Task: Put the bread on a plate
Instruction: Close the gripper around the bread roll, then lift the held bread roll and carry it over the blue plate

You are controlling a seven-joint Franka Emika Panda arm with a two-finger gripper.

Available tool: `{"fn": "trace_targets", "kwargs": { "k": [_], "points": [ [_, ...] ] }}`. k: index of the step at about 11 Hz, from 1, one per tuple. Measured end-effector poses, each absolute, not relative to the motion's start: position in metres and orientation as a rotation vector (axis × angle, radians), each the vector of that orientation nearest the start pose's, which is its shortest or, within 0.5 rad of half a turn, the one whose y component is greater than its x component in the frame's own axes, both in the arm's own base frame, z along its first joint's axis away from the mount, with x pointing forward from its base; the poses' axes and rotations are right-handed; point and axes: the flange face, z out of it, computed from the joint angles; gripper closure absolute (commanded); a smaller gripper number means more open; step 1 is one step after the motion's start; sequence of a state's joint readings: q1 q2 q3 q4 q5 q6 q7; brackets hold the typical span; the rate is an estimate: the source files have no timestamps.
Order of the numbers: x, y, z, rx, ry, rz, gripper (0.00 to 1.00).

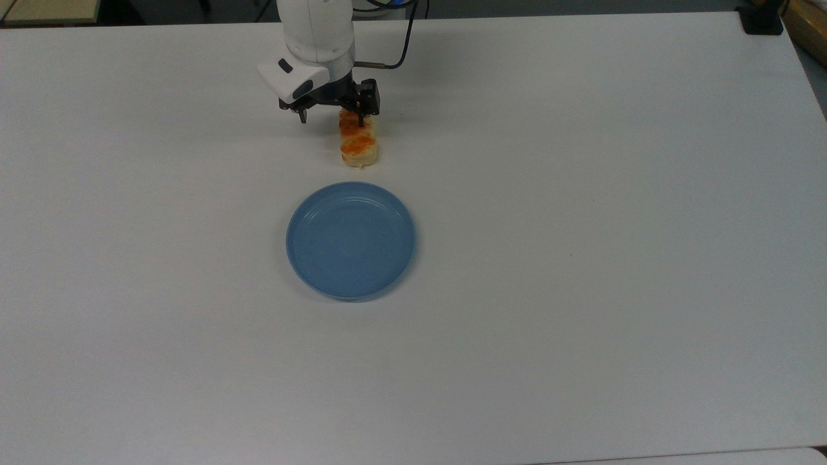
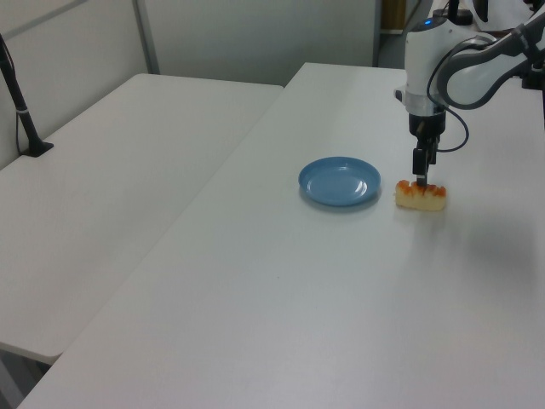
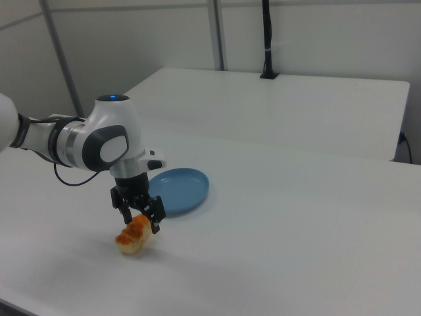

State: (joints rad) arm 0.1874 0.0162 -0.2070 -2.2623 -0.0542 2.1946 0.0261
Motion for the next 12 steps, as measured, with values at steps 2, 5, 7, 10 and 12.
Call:
{"fn": "trace_targets", "kwargs": {
  "k": [2,5,7,10,12],
  "points": [
    [0.514,-0.011,0.352,-3.164,0.046,0.115,0.0],
    [0.514,-0.008,0.352,-3.14,0.067,0.114,0.0],
    [0.514,0.0,0.349,-3.14,0.047,0.124,0.0],
    [0.512,0.012,0.331,-3.146,0.011,0.18,0.01],
    [0.512,0.019,0.317,-3.15,-0.01,0.224,0.33]
  ]
}}
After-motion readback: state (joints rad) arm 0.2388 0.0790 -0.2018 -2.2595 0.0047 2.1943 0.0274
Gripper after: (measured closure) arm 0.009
